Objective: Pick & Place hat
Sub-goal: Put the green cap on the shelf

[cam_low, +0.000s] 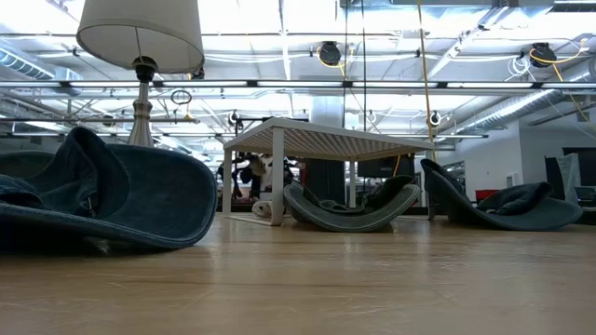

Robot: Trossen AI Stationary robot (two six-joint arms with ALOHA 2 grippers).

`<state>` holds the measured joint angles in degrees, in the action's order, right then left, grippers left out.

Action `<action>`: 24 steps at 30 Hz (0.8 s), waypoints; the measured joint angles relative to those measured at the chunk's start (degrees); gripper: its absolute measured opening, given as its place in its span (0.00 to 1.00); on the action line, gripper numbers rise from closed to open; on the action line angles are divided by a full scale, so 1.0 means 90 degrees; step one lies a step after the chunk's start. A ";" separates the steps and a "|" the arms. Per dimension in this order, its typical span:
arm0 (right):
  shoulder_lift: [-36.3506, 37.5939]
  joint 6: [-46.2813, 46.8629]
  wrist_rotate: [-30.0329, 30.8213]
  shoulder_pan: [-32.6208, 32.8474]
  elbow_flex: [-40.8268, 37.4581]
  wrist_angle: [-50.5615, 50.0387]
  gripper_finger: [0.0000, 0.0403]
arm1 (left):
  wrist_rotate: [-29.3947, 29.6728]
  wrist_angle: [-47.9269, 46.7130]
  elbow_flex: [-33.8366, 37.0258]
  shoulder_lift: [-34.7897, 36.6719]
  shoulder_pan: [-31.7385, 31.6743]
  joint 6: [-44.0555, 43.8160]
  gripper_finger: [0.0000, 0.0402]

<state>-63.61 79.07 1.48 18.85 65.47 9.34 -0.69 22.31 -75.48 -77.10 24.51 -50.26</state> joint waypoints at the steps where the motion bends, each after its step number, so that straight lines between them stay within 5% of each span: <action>1: 0.0001 -0.0002 -0.0008 0.0000 0.0000 0.0000 0.03 | -0.0015 0.0002 0.0000 0.0000 -0.0001 -0.0087 0.06; 14: 0.1157 -0.0387 0.0074 -0.0534 0.0000 -0.1186 0.01 | -0.0353 -0.0465 0.0000 0.0000 -0.0085 -0.0648 0.49; 24: 0.1855 -0.0731 -0.1130 -0.2183 0.0000 -0.1605 0.01 | -0.0559 -0.1247 0.0000 0.0002 -0.0292 -0.0809 0.57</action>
<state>-46.92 72.49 -8.70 -0.79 65.47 -5.10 -5.72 11.09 -75.48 -77.08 21.88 -57.55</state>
